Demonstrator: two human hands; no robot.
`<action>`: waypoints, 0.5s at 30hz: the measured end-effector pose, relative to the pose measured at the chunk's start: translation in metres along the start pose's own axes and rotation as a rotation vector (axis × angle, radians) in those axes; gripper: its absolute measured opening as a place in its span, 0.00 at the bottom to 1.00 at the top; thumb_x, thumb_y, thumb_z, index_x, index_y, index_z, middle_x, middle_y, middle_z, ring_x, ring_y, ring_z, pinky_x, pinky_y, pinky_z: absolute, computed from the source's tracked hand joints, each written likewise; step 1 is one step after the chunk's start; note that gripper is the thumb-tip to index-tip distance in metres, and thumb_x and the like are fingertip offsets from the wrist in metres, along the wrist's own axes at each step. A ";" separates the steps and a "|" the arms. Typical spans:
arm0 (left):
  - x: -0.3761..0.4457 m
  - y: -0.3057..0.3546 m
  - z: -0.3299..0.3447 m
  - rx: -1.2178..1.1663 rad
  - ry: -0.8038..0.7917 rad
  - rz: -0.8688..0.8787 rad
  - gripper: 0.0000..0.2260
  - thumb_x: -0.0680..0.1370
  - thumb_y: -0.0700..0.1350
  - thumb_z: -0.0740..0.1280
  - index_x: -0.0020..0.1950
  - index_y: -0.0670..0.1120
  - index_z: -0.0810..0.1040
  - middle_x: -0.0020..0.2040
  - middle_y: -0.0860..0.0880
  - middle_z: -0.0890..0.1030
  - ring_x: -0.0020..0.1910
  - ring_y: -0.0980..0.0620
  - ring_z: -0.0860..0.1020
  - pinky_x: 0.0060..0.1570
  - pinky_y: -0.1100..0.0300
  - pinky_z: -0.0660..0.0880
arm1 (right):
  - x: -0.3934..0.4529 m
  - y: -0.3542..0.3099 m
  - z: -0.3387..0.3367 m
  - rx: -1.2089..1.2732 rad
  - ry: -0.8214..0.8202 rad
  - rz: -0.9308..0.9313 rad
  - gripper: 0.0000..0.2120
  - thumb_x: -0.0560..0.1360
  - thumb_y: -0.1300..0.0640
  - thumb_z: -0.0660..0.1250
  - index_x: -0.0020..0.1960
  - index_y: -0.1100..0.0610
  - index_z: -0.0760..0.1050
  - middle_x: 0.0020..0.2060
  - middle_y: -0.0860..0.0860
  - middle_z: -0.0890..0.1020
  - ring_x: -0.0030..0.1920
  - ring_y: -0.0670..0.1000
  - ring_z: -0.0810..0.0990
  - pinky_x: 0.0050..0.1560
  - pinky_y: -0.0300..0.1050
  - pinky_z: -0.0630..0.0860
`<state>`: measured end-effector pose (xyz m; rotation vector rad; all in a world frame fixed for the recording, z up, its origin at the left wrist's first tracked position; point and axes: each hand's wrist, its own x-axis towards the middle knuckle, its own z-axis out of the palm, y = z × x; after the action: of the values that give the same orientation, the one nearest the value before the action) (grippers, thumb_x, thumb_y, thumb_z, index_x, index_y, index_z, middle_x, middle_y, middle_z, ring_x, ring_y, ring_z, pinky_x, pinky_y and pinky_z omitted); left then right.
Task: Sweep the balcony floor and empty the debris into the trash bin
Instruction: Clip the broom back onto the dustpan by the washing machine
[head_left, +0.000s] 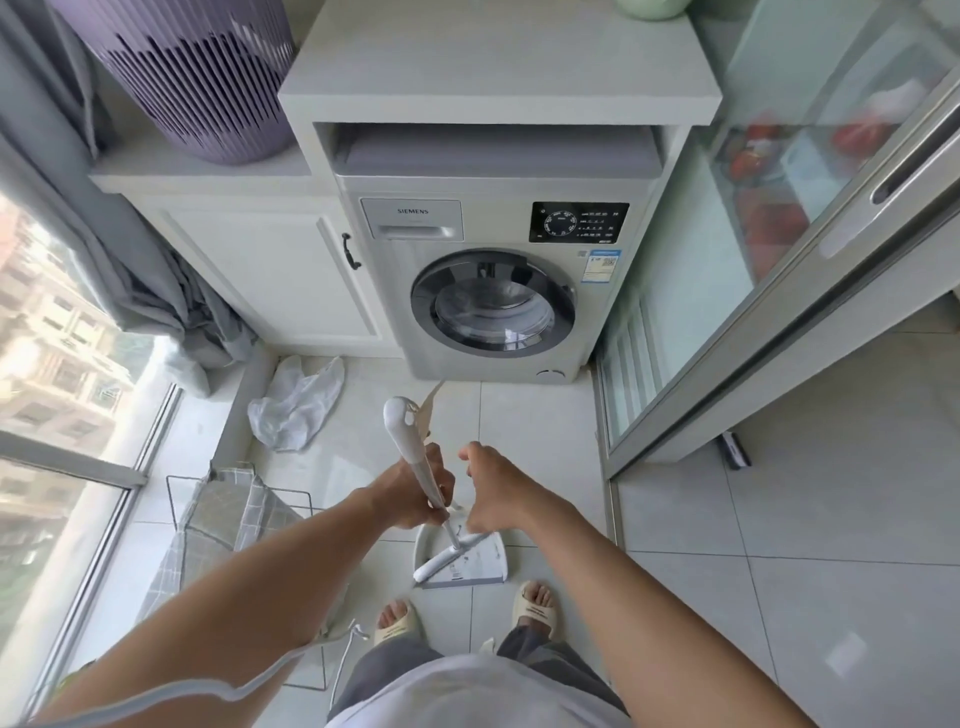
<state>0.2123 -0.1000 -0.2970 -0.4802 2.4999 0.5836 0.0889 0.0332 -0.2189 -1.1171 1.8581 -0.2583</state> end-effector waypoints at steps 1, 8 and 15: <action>-0.002 0.001 -0.001 -0.005 -0.009 -0.014 0.10 0.64 0.60 0.70 0.36 0.63 0.70 0.46 0.57 0.70 0.52 0.55 0.72 0.63 0.48 0.69 | 0.007 0.005 0.010 -0.022 -0.014 0.031 0.44 0.64 0.63 0.78 0.73 0.58 0.58 0.68 0.56 0.67 0.66 0.56 0.71 0.62 0.49 0.73; -0.027 0.006 -0.013 -0.120 0.047 -0.024 0.17 0.66 0.48 0.75 0.52 0.50 0.74 0.47 0.51 0.71 0.48 0.49 0.74 0.48 0.51 0.75 | 0.030 0.008 0.053 0.116 0.028 -0.008 0.50 0.63 0.58 0.79 0.76 0.55 0.53 0.69 0.54 0.68 0.70 0.55 0.69 0.64 0.48 0.71; -0.018 -0.014 0.003 -0.021 0.141 0.085 0.27 0.66 0.60 0.74 0.57 0.51 0.67 0.48 0.54 0.69 0.54 0.50 0.71 0.69 0.50 0.61 | 0.051 0.008 0.056 0.107 0.042 -0.043 0.40 0.58 0.49 0.82 0.64 0.52 0.67 0.55 0.45 0.75 0.56 0.49 0.76 0.56 0.45 0.75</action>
<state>0.2347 -0.1062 -0.2936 -0.4382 2.6613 0.6288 0.1203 0.0128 -0.2853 -1.0862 1.8363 -0.4034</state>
